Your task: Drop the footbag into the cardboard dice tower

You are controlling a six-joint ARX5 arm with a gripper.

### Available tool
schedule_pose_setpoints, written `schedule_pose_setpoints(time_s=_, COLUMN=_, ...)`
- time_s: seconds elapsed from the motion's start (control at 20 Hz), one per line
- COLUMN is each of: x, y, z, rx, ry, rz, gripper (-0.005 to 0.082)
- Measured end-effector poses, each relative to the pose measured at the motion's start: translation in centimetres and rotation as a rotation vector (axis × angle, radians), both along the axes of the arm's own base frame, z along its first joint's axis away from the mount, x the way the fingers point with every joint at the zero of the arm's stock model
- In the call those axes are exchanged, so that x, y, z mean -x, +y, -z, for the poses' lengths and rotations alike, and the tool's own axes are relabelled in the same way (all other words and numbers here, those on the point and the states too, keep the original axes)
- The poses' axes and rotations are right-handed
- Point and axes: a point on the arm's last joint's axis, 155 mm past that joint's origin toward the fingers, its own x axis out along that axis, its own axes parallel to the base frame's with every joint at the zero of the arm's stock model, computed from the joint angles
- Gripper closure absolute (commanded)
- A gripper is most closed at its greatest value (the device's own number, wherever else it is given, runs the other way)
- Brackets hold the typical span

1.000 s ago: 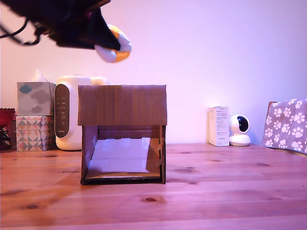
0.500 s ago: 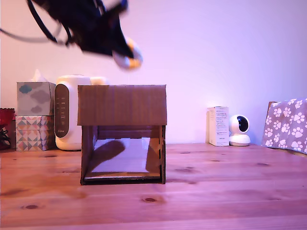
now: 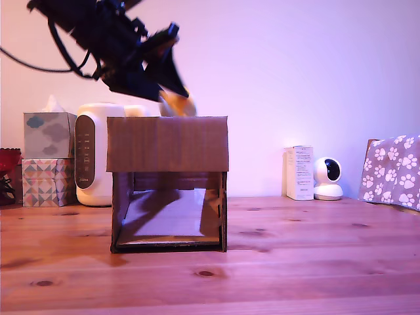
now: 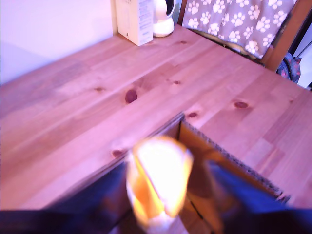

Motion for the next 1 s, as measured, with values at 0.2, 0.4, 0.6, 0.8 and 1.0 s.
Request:
schedule_pose_setpoints(time_s=0.2, x=1.0, y=0.4, z=-0.1, rx=-0.016, ry=0.033, rz=0.005, gripper=0.0331)
schedule_pose_setpoints(time_s=0.4, x=3.8, y=1.4, z=-2.2, rx=-0.010, ry=0.049, rz=0.029, gripper=0.0781)
schedule_pose_setpoints(time_s=0.6, x=6.4, y=2.0, z=-4.3, rx=0.001, ry=0.041, rz=0.067, gripper=0.0789)
schedule_pose_setpoints(time_s=0.8, x=7.5, y=1.9, z=-4.8, rx=0.020, ry=0.020, rz=0.103, gripper=0.0789)
schedule_pose_setpoints(time_s=1.0, x=8.9, y=2.3, z=-3.9, rx=0.028, ry=0.025, rz=0.121, gripper=0.0789)
